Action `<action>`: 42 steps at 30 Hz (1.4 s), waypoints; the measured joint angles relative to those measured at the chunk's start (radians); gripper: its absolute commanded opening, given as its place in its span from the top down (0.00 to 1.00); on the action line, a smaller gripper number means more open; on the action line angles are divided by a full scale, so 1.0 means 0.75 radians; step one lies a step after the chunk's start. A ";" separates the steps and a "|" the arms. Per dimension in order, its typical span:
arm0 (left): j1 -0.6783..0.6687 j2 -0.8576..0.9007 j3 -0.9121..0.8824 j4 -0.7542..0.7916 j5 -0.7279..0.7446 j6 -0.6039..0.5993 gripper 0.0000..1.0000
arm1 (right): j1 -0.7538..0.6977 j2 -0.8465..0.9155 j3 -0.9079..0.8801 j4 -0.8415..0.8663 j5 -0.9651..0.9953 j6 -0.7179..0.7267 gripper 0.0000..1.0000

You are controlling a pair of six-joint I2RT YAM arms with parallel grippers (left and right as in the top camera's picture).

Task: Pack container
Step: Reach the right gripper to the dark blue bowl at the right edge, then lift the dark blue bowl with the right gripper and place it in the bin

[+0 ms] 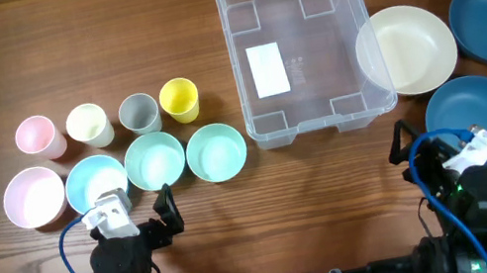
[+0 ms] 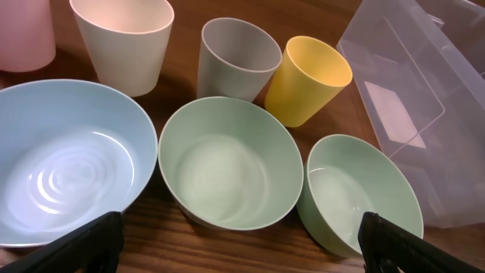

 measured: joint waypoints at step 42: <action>0.000 0.007 -0.002 0.001 0.000 0.000 0.00 | -0.988 1.710 0.667 -0.287 0.034 0.027 0.96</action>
